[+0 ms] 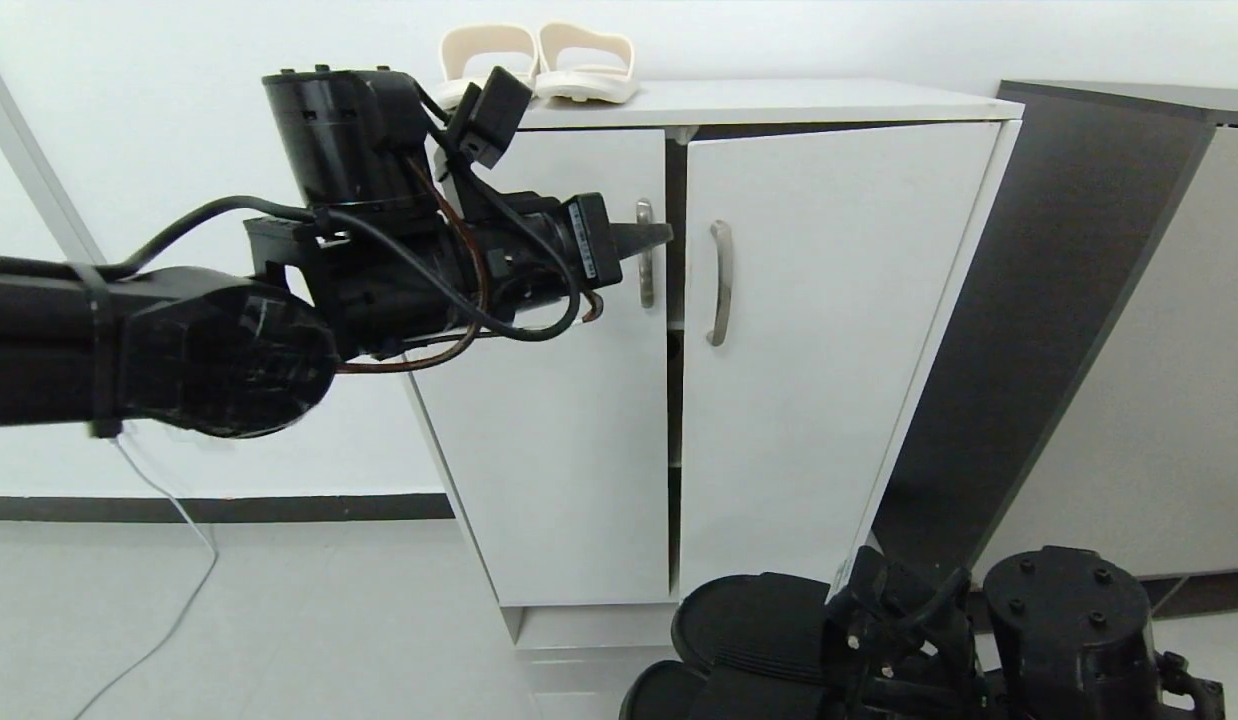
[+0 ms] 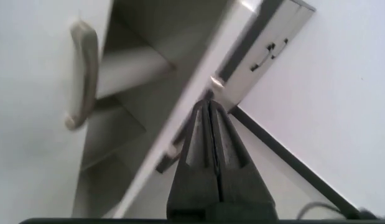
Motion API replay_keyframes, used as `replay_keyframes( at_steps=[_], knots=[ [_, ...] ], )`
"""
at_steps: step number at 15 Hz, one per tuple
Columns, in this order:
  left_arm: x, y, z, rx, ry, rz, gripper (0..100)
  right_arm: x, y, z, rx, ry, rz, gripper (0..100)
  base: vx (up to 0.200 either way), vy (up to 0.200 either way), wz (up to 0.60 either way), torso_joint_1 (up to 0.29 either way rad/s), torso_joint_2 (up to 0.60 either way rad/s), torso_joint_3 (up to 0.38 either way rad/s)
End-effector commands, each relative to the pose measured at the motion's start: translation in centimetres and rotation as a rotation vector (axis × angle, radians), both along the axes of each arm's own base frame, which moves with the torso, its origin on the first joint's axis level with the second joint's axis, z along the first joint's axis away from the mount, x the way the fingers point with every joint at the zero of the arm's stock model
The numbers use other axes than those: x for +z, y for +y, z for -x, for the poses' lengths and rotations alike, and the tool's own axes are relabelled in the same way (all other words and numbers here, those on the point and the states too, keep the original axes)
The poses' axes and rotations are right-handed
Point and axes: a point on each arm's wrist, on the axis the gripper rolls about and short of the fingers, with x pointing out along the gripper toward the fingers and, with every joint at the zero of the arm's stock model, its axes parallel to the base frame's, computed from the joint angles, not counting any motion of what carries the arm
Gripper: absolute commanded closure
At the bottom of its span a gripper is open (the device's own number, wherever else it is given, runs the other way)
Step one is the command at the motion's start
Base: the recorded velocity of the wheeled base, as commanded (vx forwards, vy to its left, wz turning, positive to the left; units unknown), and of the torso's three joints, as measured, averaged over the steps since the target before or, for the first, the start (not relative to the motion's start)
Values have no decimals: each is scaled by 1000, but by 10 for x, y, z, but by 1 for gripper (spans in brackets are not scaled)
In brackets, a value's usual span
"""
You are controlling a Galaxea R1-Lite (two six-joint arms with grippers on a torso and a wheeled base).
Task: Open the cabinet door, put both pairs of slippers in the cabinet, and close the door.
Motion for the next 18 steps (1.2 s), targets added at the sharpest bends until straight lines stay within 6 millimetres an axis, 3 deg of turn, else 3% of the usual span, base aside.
replay_keyframes(
  at_steps=[1,4,11,14,16,18],
  knots=[
    [-10,-5,-22,17,15,-5,100,0,0,0,0,1,0,100,0,0,0,0,0,0],
    [-11,-16,-49,26,1,18,100,-1,0,0,-1,1,4,100,0,0,0,0,0,0],
    [-11,-30,-68,18,-21,33,100,-4,2,3,14,10,15,100,0,0,0,0,0,0],
    [-12,-33,-66,13,-16,34,100,-8,5,3,22,20,26,100,-133,0,0,0,-2,2],
    [-10,-42,-50,4,-11,34,100,-9,7,6,34,23,30,100,-200,0,0,5,0,-2],
    [-8,-51,-22,-54,5,25,100,-9,8,8,43,26,32,100,-200,0,0,5,2,-2]
  ],
)
